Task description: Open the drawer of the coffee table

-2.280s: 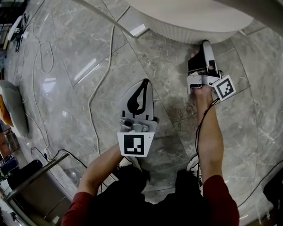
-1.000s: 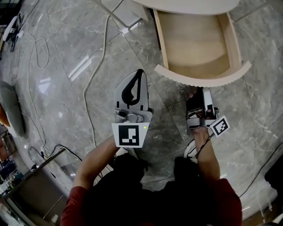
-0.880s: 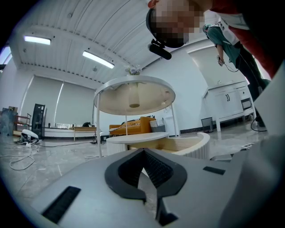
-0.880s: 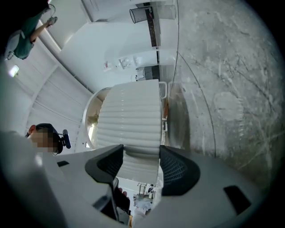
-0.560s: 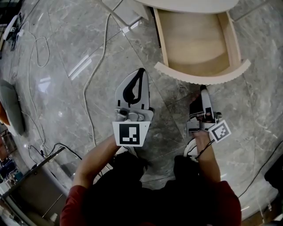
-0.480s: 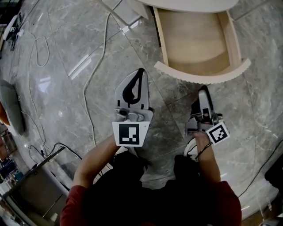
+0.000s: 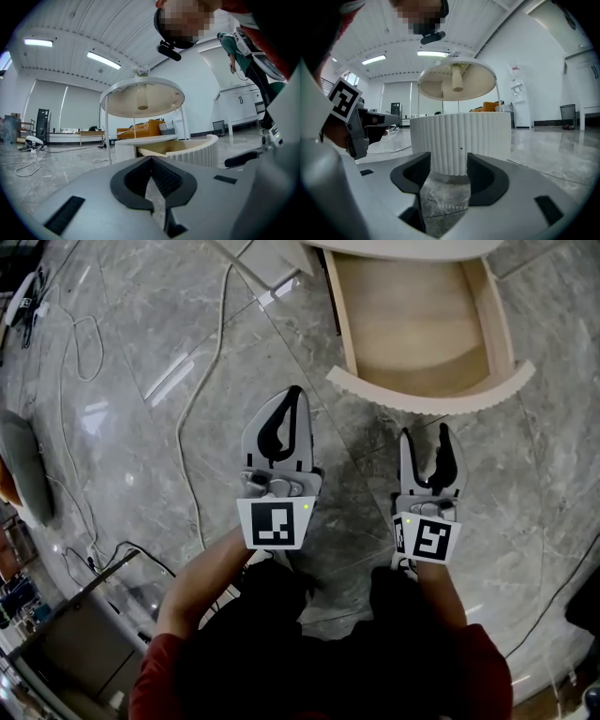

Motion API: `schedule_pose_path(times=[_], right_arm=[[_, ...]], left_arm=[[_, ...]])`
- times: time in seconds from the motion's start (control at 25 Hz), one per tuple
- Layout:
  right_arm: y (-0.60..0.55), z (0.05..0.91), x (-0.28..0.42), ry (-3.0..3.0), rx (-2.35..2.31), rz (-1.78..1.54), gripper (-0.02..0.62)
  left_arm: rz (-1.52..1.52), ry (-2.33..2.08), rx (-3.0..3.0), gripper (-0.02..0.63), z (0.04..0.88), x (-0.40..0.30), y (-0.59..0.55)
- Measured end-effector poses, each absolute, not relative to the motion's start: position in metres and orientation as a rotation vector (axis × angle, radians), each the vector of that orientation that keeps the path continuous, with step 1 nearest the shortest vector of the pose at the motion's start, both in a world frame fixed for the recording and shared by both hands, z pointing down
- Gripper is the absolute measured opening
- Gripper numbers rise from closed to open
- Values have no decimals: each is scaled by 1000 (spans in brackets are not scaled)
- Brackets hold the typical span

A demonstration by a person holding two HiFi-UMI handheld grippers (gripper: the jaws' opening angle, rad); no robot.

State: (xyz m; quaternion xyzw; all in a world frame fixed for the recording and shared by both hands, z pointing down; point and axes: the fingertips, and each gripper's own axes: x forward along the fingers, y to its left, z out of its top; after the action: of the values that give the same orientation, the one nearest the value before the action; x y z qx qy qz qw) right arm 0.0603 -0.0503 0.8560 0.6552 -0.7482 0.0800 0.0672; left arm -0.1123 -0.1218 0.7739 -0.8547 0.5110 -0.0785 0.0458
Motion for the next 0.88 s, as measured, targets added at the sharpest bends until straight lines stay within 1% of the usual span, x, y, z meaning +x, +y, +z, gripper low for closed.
schedule_pose_path(times=[0.04,0.08,0.16,0.2,0.24,0.28,0.4,0.52,0.64,0.72,0.8,0.88], right_arm=[[-50,855,60,-2255,1974,226,245],[-50,853,60,-2251,1972,211,209],[-50,853,60,-2246,1958,197,131],[-50,853,60,-2249,1947,204,70],[-50,852,59,-2253,1935,211,40],[-50,849,58,-2260,1920,204,28],[-53,820,53,-2290,1855,89,21],[-56,778,56,-2316,1805,147,21],[-56,711,64,-2293,1800,193,21],[-52,660,67,-2268,1788,211,21],[-49,614,69,-2251,1764,221,21],[-51,577,70,-2238,1738,217,21]], left_arm=[[-233,1564,-2611,14,774,-112,-122],[-227,1566,-2612,14,774,-112,-122],[-228,1567,-2612,14,774,-113,-122],[-231,1567,-2611,14,773,-114,-122],[-234,1565,-2610,14,772,-114,-121],[-235,1557,-2610,14,769,-115,-121],[-258,1513,-2620,14,752,-115,-122],[-245,1477,-2597,14,708,-115,-122],[-345,1158,-2422,14,661,-104,-80],[-437,1013,-2476,14,650,-107,-47],[-465,1091,-2612,14,629,-120,-41],[-441,1233,-2607,14,586,-129,-56]])
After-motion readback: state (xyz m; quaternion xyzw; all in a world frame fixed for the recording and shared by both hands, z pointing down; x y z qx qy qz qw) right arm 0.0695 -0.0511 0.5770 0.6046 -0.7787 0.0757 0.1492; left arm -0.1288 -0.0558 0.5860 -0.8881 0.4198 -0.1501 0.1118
